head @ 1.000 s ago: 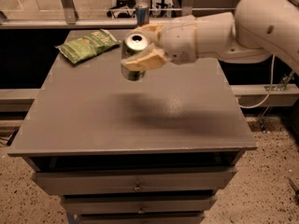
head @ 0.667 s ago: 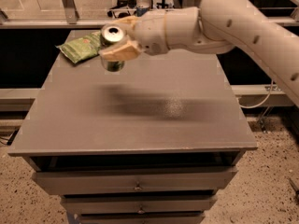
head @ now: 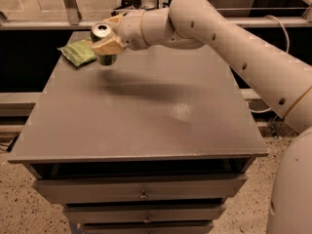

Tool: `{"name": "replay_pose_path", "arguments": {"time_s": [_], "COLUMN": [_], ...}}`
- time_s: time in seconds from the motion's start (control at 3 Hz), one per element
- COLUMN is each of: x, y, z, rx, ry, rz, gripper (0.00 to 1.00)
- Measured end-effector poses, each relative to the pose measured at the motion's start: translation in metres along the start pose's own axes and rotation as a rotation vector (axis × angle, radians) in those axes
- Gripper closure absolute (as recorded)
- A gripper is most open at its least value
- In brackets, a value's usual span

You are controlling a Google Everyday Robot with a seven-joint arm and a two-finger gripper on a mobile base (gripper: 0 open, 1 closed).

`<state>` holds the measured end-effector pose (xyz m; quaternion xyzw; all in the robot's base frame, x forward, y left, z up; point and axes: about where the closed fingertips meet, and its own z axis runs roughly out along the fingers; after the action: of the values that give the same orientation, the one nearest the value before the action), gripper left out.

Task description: Move green can near green jalapeno chip bag

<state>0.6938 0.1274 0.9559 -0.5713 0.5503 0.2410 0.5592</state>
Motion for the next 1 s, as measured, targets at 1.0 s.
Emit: {"name": "replay_pose_path", "arguments": {"time_s": [1.0], "x": [0.038], "y": [-0.056], "z": [0.022], "rx": [0.095], "ry": [0.077], "rz": [0.116], "gripper": [1.00]}}
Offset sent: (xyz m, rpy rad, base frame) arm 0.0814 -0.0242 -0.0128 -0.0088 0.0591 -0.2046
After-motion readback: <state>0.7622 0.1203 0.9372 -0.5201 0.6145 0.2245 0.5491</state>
